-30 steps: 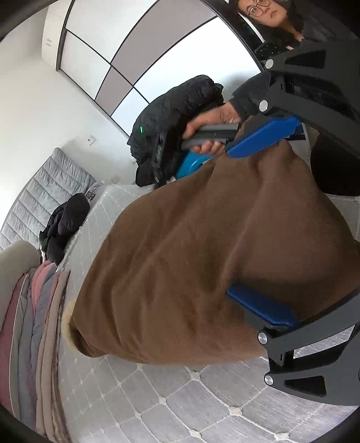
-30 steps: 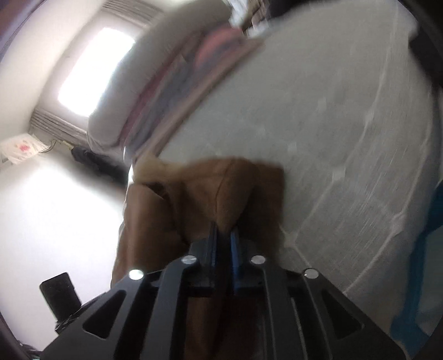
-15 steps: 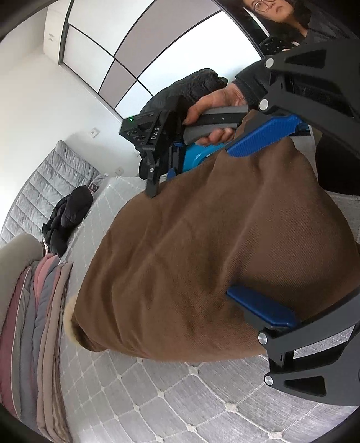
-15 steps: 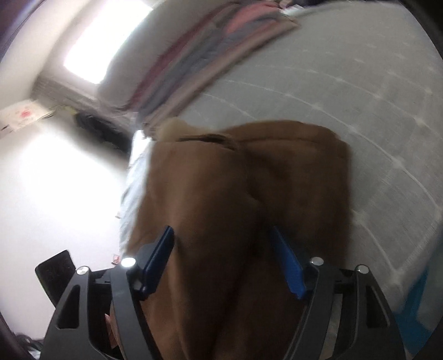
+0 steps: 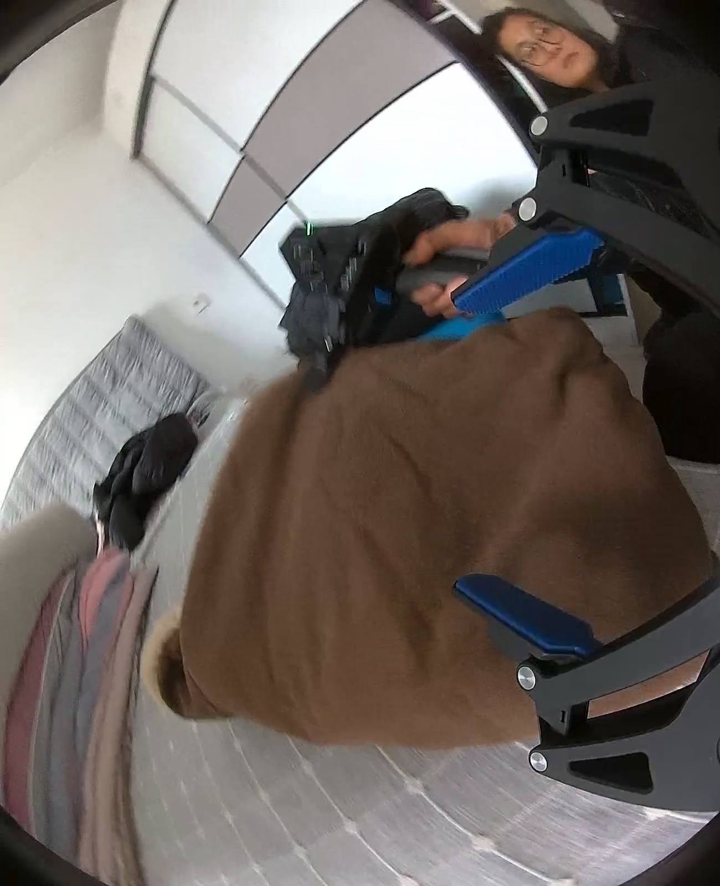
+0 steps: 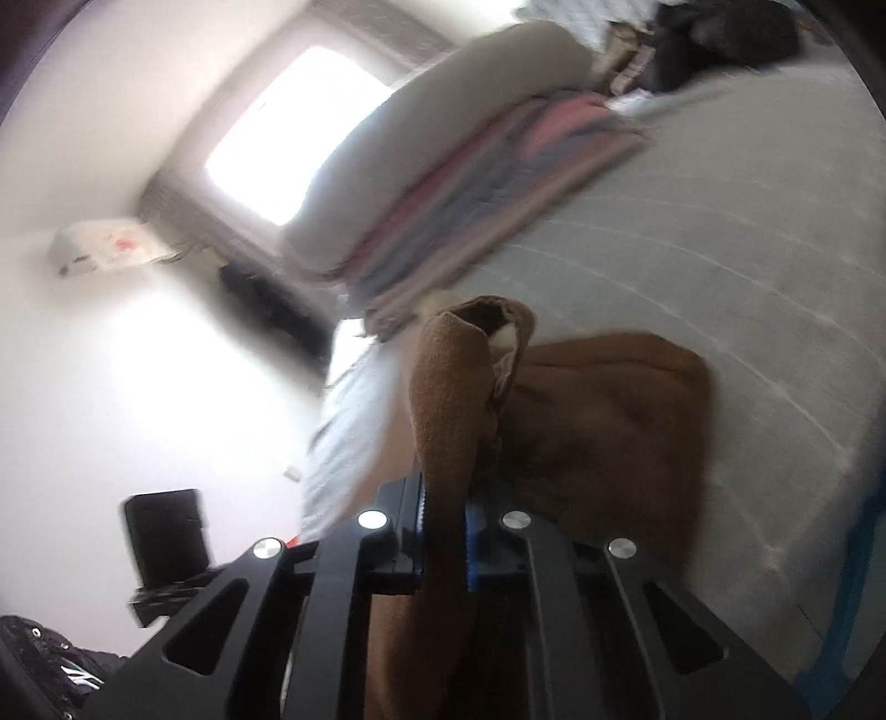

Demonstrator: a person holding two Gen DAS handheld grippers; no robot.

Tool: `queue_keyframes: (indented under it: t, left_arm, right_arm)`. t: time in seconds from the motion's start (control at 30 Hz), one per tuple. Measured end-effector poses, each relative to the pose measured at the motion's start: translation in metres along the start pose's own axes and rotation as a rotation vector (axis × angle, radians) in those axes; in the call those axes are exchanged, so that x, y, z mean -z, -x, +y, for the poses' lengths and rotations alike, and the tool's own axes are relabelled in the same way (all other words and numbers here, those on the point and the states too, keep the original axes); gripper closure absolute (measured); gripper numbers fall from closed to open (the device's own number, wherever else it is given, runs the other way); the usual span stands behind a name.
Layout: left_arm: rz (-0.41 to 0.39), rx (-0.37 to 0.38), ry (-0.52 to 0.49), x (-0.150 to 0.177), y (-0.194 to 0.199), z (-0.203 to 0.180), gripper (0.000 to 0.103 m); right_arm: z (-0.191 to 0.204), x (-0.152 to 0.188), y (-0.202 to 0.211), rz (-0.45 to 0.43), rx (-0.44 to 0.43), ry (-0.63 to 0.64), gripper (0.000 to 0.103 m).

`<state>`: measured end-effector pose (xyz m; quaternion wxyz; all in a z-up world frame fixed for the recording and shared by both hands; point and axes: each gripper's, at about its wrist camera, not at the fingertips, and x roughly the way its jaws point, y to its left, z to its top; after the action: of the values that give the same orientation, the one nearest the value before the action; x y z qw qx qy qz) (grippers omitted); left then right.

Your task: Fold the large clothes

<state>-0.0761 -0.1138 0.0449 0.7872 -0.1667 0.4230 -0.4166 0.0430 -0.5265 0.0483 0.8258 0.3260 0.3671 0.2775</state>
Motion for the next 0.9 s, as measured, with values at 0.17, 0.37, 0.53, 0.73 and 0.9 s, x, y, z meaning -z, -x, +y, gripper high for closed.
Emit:
queue_keyframes:
  t: [0.17,0.37,0.53,0.73,0.9]
  left_arm:
    - [0.078,-0.073,-0.015,0.012,-0.039,0.010,0.012]
    - [0.076,-0.093,-0.036,0.013,-0.035,0.013,0.012]
    - [0.050,-0.105,-0.015,0.016,-0.035,0.014,0.012]
    - [-0.016,-0.064,0.054,0.021,-0.007,0.010,0.012]
    - [0.017,-0.139,0.010,0.036,0.004,0.012,0.012]
  right_arm:
    - [-0.075,0.025,-0.037,0.064,-0.033,-0.200,0.091]
    - [-0.035,0.031,0.015,-0.095,0.142,-0.144,0.053]
    - [0.046,0.054,0.037,-0.106,-0.106,-0.012,0.034]
    - [0.013,0.119,-0.027,0.156,0.181,-0.051,0.100]
    - [0.023,0.127,0.020,0.028,0.114,-0.115,0.089]
